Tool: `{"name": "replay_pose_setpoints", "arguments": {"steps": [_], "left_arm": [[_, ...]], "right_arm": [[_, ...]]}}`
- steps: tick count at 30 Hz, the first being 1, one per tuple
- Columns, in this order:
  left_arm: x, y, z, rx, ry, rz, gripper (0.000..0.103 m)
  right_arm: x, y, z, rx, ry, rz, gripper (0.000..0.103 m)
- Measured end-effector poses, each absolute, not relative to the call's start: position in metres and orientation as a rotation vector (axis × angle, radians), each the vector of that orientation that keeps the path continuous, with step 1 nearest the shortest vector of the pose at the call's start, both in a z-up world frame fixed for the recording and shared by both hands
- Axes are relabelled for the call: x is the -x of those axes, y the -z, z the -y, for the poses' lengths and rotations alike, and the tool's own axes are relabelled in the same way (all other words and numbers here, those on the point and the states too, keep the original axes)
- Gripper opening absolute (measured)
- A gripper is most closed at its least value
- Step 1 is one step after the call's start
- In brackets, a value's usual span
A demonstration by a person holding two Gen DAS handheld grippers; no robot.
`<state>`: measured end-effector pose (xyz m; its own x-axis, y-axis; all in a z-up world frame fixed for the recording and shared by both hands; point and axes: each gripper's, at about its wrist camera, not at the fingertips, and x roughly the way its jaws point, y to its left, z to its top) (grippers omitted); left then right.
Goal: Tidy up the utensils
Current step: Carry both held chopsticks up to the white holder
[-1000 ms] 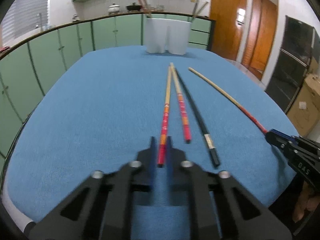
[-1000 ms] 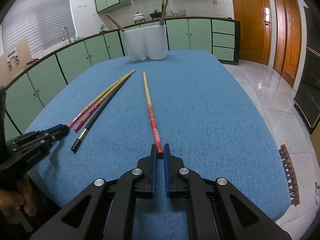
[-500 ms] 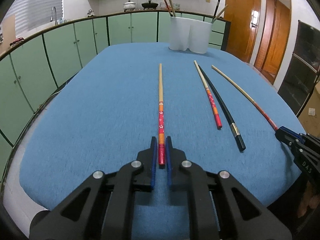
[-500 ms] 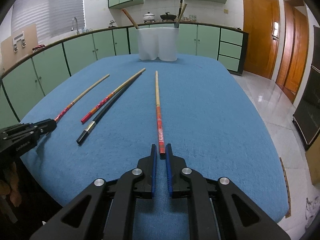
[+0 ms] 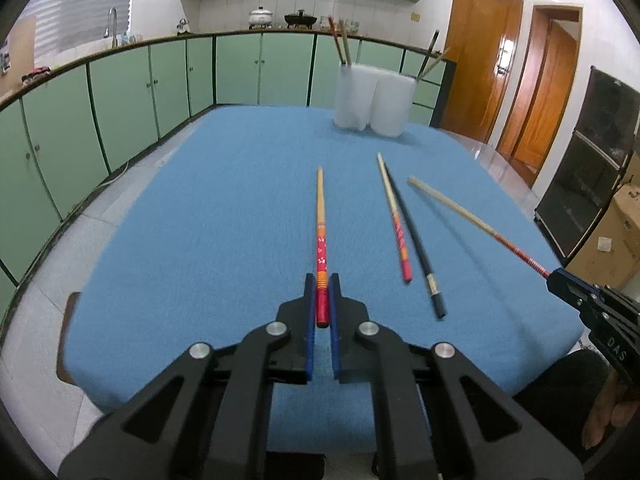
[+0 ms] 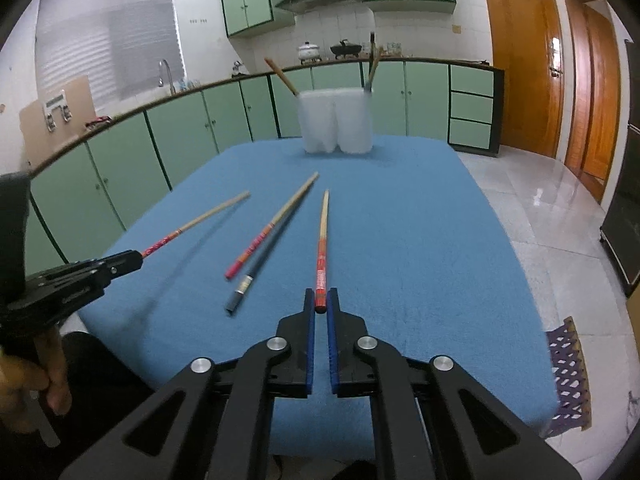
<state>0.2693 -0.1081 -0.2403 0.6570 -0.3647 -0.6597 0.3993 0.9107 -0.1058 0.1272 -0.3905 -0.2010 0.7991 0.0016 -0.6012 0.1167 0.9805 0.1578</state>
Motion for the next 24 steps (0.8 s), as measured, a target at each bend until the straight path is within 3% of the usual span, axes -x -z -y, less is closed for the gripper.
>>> {"name": "replay_pose_setpoints", "arguments": {"steps": [13, 24], "left_arm": [[-0.253, 0.13, 0.107, -0.102, 0.442, -0.6, 0.005], [-0.258, 0.1, 0.116, -0.139, 0.492, -0.571, 0.005]], "right_arm": [[-0.145, 0.101, 0.401, -0.145, -0.023, -0.701, 0.006], [-0.201, 0.063, 0.408, -0.102, -0.055, -0.762, 0.006]]}}
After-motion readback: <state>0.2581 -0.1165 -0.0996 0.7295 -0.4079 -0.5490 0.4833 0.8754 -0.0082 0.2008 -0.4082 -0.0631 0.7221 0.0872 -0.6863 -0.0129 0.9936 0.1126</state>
